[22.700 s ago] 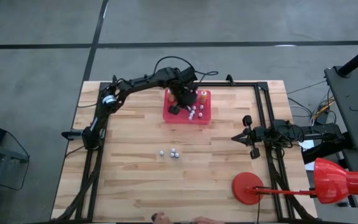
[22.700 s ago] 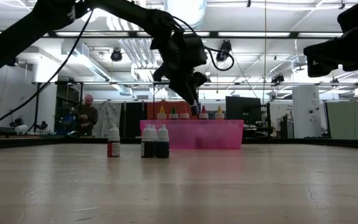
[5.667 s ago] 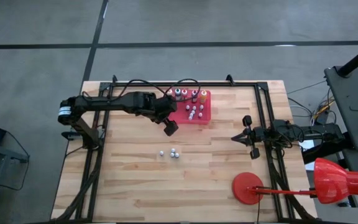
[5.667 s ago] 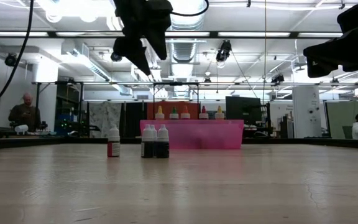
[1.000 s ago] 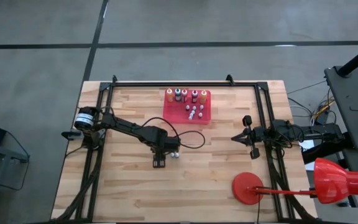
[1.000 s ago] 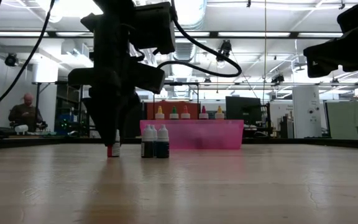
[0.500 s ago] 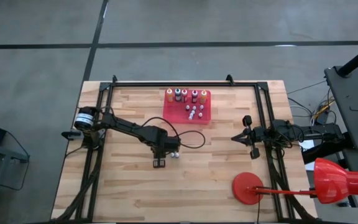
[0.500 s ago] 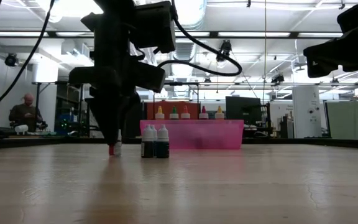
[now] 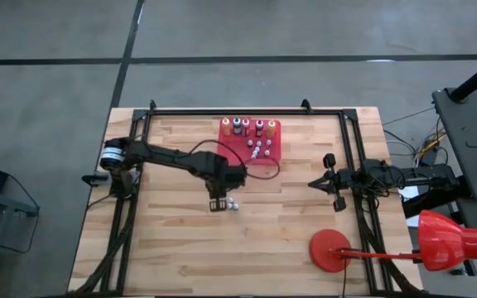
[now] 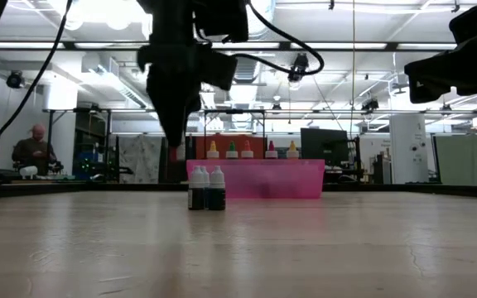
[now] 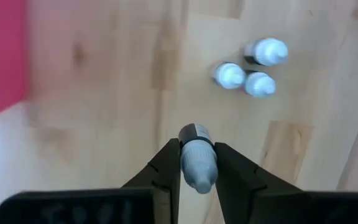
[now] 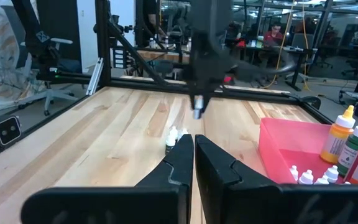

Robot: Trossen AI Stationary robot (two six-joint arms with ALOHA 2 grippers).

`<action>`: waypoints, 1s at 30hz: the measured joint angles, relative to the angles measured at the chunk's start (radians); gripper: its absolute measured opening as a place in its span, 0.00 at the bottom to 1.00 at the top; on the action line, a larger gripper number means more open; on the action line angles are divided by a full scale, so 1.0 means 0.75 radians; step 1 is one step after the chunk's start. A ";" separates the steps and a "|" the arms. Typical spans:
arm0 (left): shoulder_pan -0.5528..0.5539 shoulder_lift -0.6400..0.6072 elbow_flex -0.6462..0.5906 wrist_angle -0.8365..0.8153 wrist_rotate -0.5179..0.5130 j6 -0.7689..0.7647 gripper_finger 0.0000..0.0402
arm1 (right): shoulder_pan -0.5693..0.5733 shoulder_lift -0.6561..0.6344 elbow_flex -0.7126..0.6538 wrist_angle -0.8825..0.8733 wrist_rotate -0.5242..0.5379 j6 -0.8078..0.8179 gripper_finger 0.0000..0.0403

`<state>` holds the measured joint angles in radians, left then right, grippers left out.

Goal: Pick & Place food coloring
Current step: Put the small red food coloring bottle into the pink bin

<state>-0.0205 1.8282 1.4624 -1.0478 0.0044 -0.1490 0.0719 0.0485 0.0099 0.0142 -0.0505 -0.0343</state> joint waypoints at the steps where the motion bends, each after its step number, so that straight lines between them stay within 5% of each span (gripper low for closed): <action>1: 0.018 0.000 0.028 -0.033 -0.001 0.003 0.14 | 0.000 0.000 0.000 0.000 0.000 0.000 0.02; 14: 0.268 -0.001 0.248 -0.150 -0.005 0.170 0.14 | 0.000 0.000 0.000 0.000 0.000 0.000 0.02; 30: 0.478 0.006 0.274 -0.017 -0.007 0.299 0.14 | -0.002 0.000 0.000 0.000 0.000 0.000 0.02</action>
<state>0.3383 1.8329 1.6676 -1.0607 -0.0010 0.0749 0.0708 0.0484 0.0099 0.0139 -0.0505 -0.0345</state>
